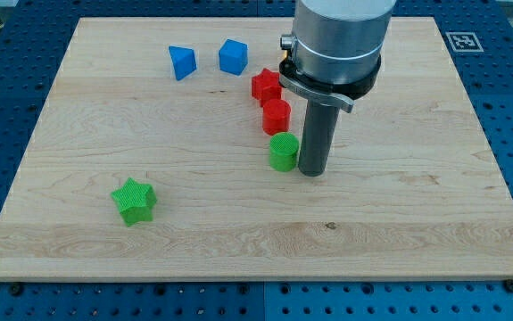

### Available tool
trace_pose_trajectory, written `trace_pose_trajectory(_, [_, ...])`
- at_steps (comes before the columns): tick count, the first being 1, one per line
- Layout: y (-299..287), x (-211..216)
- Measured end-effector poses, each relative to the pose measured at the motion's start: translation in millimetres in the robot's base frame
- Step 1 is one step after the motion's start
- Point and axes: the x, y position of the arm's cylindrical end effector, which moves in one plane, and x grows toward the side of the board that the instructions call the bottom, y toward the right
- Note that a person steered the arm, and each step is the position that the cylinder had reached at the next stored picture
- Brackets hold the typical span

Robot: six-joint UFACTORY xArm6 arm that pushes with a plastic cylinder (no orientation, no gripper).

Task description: Slide green star closer to green circle

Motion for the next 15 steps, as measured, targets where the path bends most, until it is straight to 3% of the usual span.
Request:
trace_pose_trajectory(4, [-31,-3])
trace_pose_trajectory(5, [-19,22])
trace_pose_trajectory(7, [-53,91])
trace_pose_trajectory(10, [-256,106])
trace_pose_trajectory(13, [-260,64])
trace_pose_trajectory(15, [-218,64])
